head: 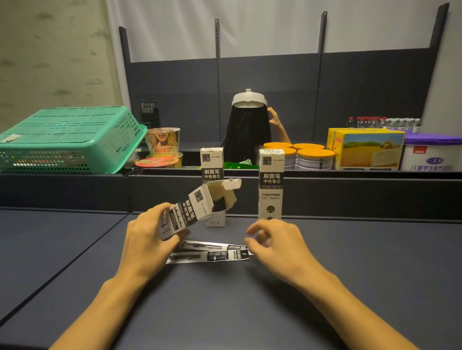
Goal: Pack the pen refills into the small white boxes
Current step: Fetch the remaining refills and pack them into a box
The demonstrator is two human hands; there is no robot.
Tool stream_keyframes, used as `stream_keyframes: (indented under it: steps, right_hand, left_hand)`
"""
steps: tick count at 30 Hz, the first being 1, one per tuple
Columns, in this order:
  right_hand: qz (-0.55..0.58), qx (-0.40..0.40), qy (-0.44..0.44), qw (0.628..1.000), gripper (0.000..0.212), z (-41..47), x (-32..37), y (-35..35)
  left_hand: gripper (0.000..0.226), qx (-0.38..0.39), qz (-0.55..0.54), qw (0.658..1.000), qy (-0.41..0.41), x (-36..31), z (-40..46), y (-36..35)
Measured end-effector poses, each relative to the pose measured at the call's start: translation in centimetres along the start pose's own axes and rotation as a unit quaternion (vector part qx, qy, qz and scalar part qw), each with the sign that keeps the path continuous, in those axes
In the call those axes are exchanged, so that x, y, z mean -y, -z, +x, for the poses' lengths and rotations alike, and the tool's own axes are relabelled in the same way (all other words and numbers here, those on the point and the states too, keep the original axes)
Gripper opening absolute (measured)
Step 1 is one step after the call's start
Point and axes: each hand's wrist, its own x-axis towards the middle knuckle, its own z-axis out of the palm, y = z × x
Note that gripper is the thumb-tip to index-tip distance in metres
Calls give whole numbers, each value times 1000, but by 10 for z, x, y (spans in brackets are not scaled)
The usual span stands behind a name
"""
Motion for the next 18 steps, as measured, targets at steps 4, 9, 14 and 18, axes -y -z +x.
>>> stream_keyframes:
  steps: [4,9,14,18]
  right_hand:
    - [-134,120,-19,984,47,-5,2,-8]
    - [-142,141,-21,980,37,-3,1,-10]
    - [-47,155,-58,985,18,2,-5,-6]
    - [125,147,-65,979,10,0,-1,10]
  left_hand:
    - [58,4,-8,1000,2,0,0,2]
    - [59,5,-8,1000,9,3,-1,1]
    - [57,3,-14,1000,8,2,-2,2]
    - [57,9,-17,1000,19,3,-3,2]
